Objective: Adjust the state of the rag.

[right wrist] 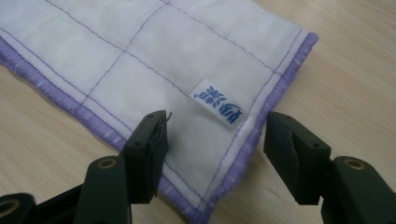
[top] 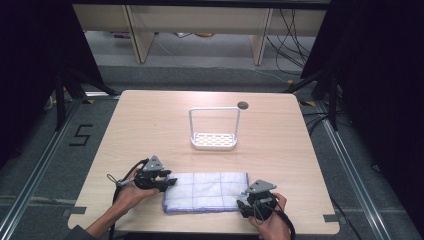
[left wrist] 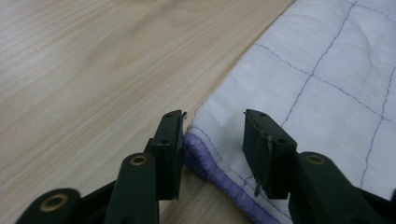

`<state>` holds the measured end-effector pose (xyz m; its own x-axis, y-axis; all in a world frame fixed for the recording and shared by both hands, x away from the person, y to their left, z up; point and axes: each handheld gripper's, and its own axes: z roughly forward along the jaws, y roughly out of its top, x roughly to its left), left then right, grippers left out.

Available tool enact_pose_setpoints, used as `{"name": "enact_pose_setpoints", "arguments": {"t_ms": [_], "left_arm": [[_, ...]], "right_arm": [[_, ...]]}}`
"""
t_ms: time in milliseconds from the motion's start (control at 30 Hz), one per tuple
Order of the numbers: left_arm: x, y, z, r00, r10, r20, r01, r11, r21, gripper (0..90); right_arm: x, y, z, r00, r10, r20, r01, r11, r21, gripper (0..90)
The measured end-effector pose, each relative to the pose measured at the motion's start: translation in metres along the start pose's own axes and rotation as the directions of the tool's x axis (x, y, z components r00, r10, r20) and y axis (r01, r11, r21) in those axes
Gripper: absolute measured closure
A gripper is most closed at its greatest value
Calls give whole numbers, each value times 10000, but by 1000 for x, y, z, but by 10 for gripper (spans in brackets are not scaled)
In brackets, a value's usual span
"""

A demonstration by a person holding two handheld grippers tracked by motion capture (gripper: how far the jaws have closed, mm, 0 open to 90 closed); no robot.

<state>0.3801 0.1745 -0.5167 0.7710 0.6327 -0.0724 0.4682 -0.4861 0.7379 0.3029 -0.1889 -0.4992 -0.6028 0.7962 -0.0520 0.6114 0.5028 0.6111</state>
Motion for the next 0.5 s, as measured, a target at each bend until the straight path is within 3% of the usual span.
{"name": "enact_pose_setpoints", "arguments": {"t_ms": [100,133,200,267,367,500], "left_arm": [[-1,-1,-1,9998,150,103,-151,9999,44,650],[-2,-2,-1,9999,68,153,-68,10000,-3,663],[-5,-4,-2,9994,-37,330,42,9999,-149,690],[-5,-6,-6,9985,114,537,-115,9999,6,714],[-8,-12,-9,9965,-91,828,107,9998,-187,744],[-13,-17,-14,9952,-76,973,92,9998,-164,775]], "right_arm": [[0,0,0,9997,-17,-257,16,10000,-37,502],[0,0,0,9994,185,-292,-184,9998,14,520],[-1,-1,0,9991,167,-402,-171,9998,-76,547],[-3,-1,1,9988,115,-477,-119,9999,-80,586],[-5,-1,1,9979,56,-642,-68,9998,-178,646],[-5,-1,2,9958,153,-902,-173,9996,-205,749]]}}
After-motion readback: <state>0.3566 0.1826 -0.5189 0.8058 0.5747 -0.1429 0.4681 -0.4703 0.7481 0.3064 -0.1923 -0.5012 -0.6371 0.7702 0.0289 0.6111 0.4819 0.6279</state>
